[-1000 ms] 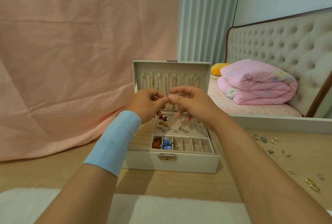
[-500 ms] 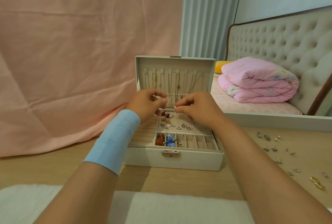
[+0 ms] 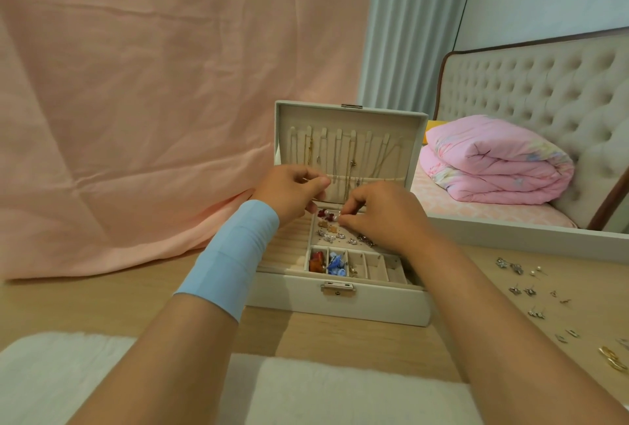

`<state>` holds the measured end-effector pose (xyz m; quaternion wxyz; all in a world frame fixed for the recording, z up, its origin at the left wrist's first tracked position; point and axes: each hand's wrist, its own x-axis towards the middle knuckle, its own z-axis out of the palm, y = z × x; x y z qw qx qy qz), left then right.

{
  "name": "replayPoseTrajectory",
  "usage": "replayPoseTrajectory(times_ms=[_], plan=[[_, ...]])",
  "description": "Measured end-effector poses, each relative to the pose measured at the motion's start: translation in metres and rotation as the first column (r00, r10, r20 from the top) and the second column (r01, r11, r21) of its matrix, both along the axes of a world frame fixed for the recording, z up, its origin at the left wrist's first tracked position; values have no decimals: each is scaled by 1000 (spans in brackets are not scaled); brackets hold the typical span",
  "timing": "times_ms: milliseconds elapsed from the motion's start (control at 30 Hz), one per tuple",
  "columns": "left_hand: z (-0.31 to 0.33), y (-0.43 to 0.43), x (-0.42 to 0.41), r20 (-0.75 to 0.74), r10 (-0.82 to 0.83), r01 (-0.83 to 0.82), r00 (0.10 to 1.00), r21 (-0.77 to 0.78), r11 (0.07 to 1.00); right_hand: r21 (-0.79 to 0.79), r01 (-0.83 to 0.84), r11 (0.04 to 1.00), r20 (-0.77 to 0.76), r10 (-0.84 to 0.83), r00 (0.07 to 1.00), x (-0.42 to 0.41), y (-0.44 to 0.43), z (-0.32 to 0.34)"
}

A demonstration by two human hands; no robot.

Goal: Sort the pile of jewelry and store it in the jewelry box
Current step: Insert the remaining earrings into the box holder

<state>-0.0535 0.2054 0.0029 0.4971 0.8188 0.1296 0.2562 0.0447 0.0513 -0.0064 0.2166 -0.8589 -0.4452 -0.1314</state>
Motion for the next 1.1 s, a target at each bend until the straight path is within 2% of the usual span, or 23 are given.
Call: replayPoseTrajectory(times_ms=[100,267,367,467,567,633,800,1100], plan=[[2,-1,-1,-17,-6,5,1000,-15,1000,-25,-29,999,-17,28,999,0,-1,0],[4,-2,-1,-60,-53,46,997,-110,993,-22,-112,993,-184,106,977,2,-5,6],[4,-5,-3,-67,-82,75,994,-109,991,-1,-128,992,-278,123,953,8,-7,8],[4,-8,-3,-53,-78,72,996,-106,992,128,-110,986,-334,147,931,11,-8,9],[5,-13,-3,-25,-73,70,997,-122,990,316,-134,939,-383,255,888,8,-11,18],[7,-15,-3,-16,-72,70,997,-137,988,366,-164,916,-390,311,867,5,-12,23],[8,-20,-1,-35,-49,41,998,-195,980,447,-154,881,-324,319,891,2,-14,26],[8,-24,-1,-45,-33,22,998,-220,975,478,-132,868,-426,361,830,5,-19,23]])
